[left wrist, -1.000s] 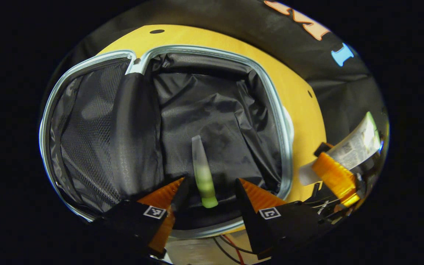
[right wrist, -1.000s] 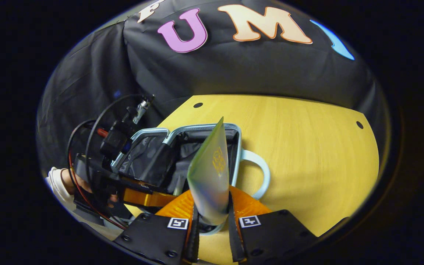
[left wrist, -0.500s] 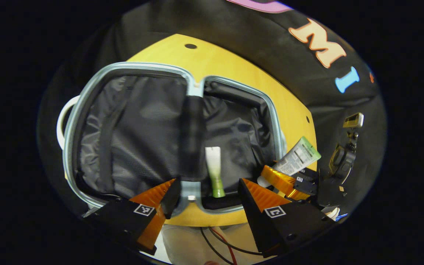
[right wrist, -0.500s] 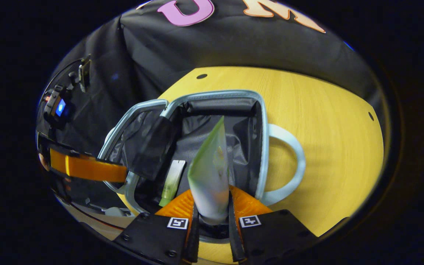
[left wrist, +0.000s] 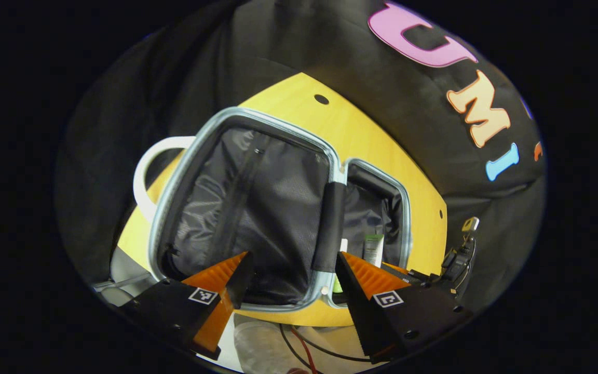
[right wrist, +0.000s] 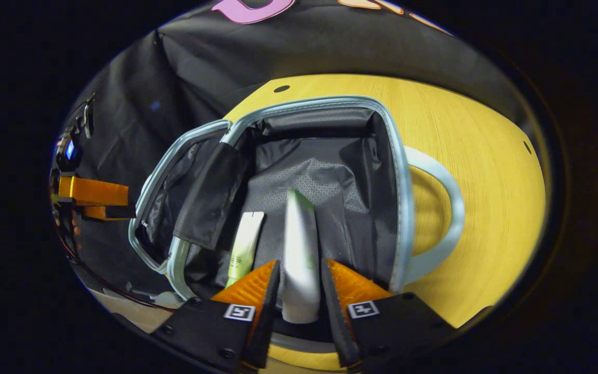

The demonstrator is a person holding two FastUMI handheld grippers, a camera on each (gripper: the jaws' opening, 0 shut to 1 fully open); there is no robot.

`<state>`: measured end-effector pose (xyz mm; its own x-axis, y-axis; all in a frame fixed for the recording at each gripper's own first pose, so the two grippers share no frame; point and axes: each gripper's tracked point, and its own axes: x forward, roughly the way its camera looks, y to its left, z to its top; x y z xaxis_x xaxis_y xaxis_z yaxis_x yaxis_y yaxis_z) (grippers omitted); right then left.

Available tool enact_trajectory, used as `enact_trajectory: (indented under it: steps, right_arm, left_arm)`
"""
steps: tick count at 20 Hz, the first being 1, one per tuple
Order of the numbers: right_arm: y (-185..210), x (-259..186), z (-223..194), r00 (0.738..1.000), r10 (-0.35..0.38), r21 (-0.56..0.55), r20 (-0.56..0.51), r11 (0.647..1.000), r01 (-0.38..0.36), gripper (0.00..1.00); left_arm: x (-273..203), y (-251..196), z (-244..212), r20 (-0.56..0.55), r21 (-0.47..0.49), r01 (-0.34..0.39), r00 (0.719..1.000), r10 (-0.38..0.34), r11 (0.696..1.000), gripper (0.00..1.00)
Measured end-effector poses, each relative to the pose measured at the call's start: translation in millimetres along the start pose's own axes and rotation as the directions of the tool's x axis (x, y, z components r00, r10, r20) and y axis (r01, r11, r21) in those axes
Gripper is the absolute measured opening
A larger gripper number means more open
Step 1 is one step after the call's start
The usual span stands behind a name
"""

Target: First open the suitcase, pack the skin care products into it, and then close the suitcase.

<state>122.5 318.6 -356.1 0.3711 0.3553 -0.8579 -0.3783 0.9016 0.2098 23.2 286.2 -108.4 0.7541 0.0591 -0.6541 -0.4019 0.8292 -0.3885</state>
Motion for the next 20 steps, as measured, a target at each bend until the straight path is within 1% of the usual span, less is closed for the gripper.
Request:
enact_trajectory:
  steps: [2, 3, 4, 6, 9, 11, 12, 13, 15, 16, 17, 19, 20]
  right_arm:
    - [12, -9, 10, 0.998, 0.041, 0.044, 0.05, 0.998, -0.043, 0.8]
    - [11, -15, 16, 0.996, 0.028, 0.065, 0.079, 0.997, -0.034, 0.93]
    - [8, -20, 23, 0.993, 0.006, 0.083, 0.114, 0.996, -0.016, 1.0]
    - [1, -40, 40, 0.979, -0.025, 0.13, 0.204, 0.992, -0.002, 0.98]
    - [-21, -74, 64, 0.945, -0.079, 0.218, 0.316, 0.976, 0.009, 0.98]
    - [-47, -92, 72, 0.921, -0.15, 0.269, 0.36, 0.962, 0.051, 0.98]
    - [-62, -104, 74, 0.905, -0.19, 0.287, 0.381, 0.954, 0.08, 0.98]
    - [-76, -112, 74, 0.892, -0.23, 0.304, 0.39, 0.946, 0.111, 0.98]
    - [-94, -124, 71, 0.878, -0.284, 0.339, 0.385, 0.929, 0.151, 0.98]
    - [-100, -130, 74, 0.871, -0.296, 0.357, 0.392, 0.921, 0.153, 0.98]
    - [-102, -136, 76, 0.862, -0.308, 0.378, 0.403, 0.914, 0.15, 0.98]
    - [-106, -149, 79, 0.843, -0.33, 0.408, 0.425, 0.901, 0.146, 0.98]
    - [-110, -154, 79, 0.834, -0.345, 0.415, 0.431, 0.896, 0.156, 0.98]
  left_arm:
    - [-4, 17, 17, 0.034, -0.017, -0.018, 0.999, 0.019, 1.0, 0.92]
    - [-8, 27, 25, 0.049, -0.024, -0.026, 0.998, 0.027, 0.999, 0.93]
    - [-14, 40, 33, 0.064, -0.036, -0.046, 0.997, 0.049, 0.998, 0.93]
    - [-23, 72, 52, 0.098, -0.041, -0.092, 0.991, 0.095, 0.995, 0.93]
    - [-27, 125, 77, 0.125, -0.053, -0.173, 0.976, 0.178, 0.984, 0.92]
    - [-22, 153, 88, 0.13, -0.071, -0.21, 0.967, 0.218, 0.975, 0.93]
    - [-17, 165, 92, 0.125, -0.078, -0.222, 0.965, 0.23, 0.972, 0.98]
    - [-8, 175, 95, 0.126, -0.079, -0.223, 0.965, 0.231, 0.972, 0.93]
    - [10, 181, 102, 0.134, -0.073, -0.186, 0.972, 0.194, 0.98, 0.93]
    - [19, 182, 106, 0.136, -0.072, -0.157, 0.977, 0.165, 0.985, 0.86]
    - [28, 184, 107, 0.131, -0.077, -0.133, 0.981, 0.142, 0.988, 0.88]
    - [43, 190, 103, 0.1, -0.1, -0.107, 0.988, 0.117, 0.989, 0.81]
    - [50, 192, 102, 0.094, -0.111, -0.096, 0.99, 0.107, 0.989, 0.8]
